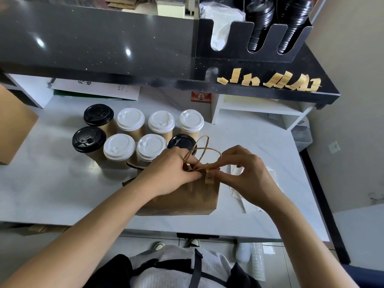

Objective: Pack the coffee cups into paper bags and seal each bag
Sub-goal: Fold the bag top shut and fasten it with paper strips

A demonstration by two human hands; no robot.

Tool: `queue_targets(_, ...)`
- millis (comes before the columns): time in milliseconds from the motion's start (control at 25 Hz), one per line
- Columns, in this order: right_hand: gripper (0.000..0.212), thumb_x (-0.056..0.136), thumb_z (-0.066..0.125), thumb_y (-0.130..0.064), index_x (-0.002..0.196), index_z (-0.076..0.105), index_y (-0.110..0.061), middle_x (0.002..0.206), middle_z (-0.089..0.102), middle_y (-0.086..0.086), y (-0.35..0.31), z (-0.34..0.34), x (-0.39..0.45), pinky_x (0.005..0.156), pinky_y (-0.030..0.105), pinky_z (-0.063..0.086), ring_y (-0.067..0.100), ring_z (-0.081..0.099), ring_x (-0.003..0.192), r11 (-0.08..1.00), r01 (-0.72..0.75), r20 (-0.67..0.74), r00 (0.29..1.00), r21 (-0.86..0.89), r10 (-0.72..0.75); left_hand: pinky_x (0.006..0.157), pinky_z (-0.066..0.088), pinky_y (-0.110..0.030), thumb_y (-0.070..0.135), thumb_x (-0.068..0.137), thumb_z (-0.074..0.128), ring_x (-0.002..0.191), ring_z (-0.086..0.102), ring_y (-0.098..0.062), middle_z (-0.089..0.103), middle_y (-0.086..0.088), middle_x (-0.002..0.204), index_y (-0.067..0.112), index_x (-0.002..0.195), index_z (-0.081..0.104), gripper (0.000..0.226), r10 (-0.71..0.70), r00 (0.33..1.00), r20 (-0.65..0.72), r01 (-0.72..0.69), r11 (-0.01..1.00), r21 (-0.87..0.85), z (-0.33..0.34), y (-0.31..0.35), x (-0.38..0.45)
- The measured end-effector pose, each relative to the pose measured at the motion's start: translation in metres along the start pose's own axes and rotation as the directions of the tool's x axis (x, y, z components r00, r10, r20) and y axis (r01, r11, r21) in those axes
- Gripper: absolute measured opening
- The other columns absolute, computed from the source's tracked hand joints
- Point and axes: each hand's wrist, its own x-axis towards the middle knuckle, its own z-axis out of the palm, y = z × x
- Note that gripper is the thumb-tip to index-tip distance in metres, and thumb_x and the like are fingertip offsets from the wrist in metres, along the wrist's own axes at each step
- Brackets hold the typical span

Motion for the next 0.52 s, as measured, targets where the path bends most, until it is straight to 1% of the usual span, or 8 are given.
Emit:
queue_targets(80, 0.014, 0.082, 0.085, -0.033, 0.091, 0.081, -0.042, 0.097, 0.064, -0.019, 0.003, 0.0048, -0.0019, 0.085, 0.023, 0.042, 0.009, 0.062, 0.099, 1.0, 0.018, -0.025, 1.0, 0.003, -0.018, 0.08, 0.056, -0.038, 0.043, 0.083, 0.079, 0.084, 0.063, -0.005, 0.07, 0.015, 0.09, 0.05, 0.091, 0.076, 0.011, -0.005, 1.0, -0.015, 0.005, 1.0, 0.006, 0.0008, -0.0002, 0.0002)
queue_targets(120, 0.013, 0.082, 0.085, -0.033, 0.091, 0.08, -0.042, 0.095, 0.065, -0.019, 0.0041, 0.0059, -0.0033, 0.086, 0.029, 0.042, 0.009, 0.061, 0.098, 0.999, 0.04, -0.044, 0.998, -0.028, -0.041, 0.079, 0.056, -0.038, 0.044, 0.083, 0.079, 0.083, 0.063, -0.005, 0.07, 0.015, 0.089, 0.05, 0.09, 0.076, 0.01, -0.004, 1.0, -0.022, 0.005, 1.0, 0.012, 0.0015, -0.0001, 0.0003)
queue_targets(160, 0.013, 0.082, 0.085, -0.034, 0.091, 0.08, -0.042, 0.093, 0.065, -0.021, 0.0046, 0.0069, -0.0037, 0.085, 0.032, 0.04, 0.008, 0.06, 0.096, 0.993, 0.079, -0.054, 0.995, -0.088, -0.084, 0.079, 0.056, -0.038, 0.044, 0.083, 0.079, 0.083, 0.063, -0.005, 0.07, 0.015, 0.088, 0.05, 0.089, 0.076, 0.009, -0.003, 1.0, -0.028, 0.003, 1.0, 0.017, 0.0019, 0.0001, 0.0001)
queue_targets(240, 0.013, 0.083, 0.085, -0.031, 0.092, 0.079, -0.038, 0.092, 0.062, -0.024, 0.0054, 0.0085, -0.0044, 0.08, 0.031, 0.035, 0.005, 0.057, 0.091, 0.959, 0.174, -0.037, 0.982, -0.223, -0.187, 0.078, 0.056, -0.038, 0.045, 0.082, 0.078, 0.082, 0.064, -0.005, 0.071, 0.014, 0.086, 0.05, 0.086, 0.075, 0.007, -0.001, 0.999, -0.032, 0.001, 1.0, 0.017, 0.0021, 0.0008, 0.0)
queue_targets(280, 0.014, 0.083, 0.085, -0.029, 0.093, 0.079, -0.036, 0.092, 0.06, -0.025, 0.0054, 0.0091, -0.0043, 0.079, 0.031, 0.033, 0.006, 0.055, 0.089, 0.943, 0.206, -0.02, 0.976, -0.263, -0.219, 0.078, 0.056, -0.037, 0.044, 0.082, 0.078, 0.083, 0.064, -0.005, 0.071, 0.014, 0.086, 0.05, 0.083, 0.075, 0.006, 0.0, 0.999, -0.032, 0.001, 1.0, 0.019, 0.002, 0.001, -0.0002)
queue_targets(320, 0.016, 0.083, 0.085, -0.029, 0.095, 0.079, -0.036, 0.093, 0.059, -0.025, 0.0057, 0.0093, -0.0036, 0.08, 0.031, 0.033, 0.006, 0.055, 0.089, 0.936, 0.214, -0.007, 0.974, -0.278, -0.225, 0.079, 0.056, -0.037, 0.044, 0.082, 0.078, 0.083, 0.064, -0.005, 0.071, 0.014, 0.086, 0.049, 0.081, 0.075, 0.006, -0.001, 1.0, -0.032, 0.002, 1.0, 0.023, 0.0018, 0.001, -0.0005)
queue_targets(400, 0.02, 0.085, 0.083, -0.03, 0.102, 0.079, -0.039, 0.096, 0.06, -0.025, 0.0069, 0.0087, -0.0015, 0.082, 0.033, 0.036, 0.005, 0.054, 0.092, 0.943, 0.19, 0.023, 0.981, -0.272, -0.191, 0.079, 0.056, -0.035, 0.043, 0.082, 0.079, 0.084, 0.064, -0.004, 0.071, 0.014, 0.084, 0.047, 0.08, 0.075, 0.006, -0.003, 0.999, -0.038, 0.004, 1.0, 0.029, 0.0018, 0.0009, -0.0011)
queue_targets(520, 0.025, 0.087, 0.08, -0.029, 0.109, 0.077, -0.042, 0.1, 0.065, -0.024, 0.0099, 0.0121, -0.0011, 0.088, 0.037, 0.038, 0.006, 0.055, 0.098, 0.949, 0.161, 0.061, 0.987, -0.271, -0.15, 0.077, 0.056, -0.033, 0.041, 0.081, 0.081, 0.082, 0.065, -0.004, 0.072, 0.015, 0.082, 0.043, 0.082, 0.078, 0.004, 0.01, 0.997, -0.071, -0.008, 1.0, 0.03, 0.0028, 0.0011, -0.0022)
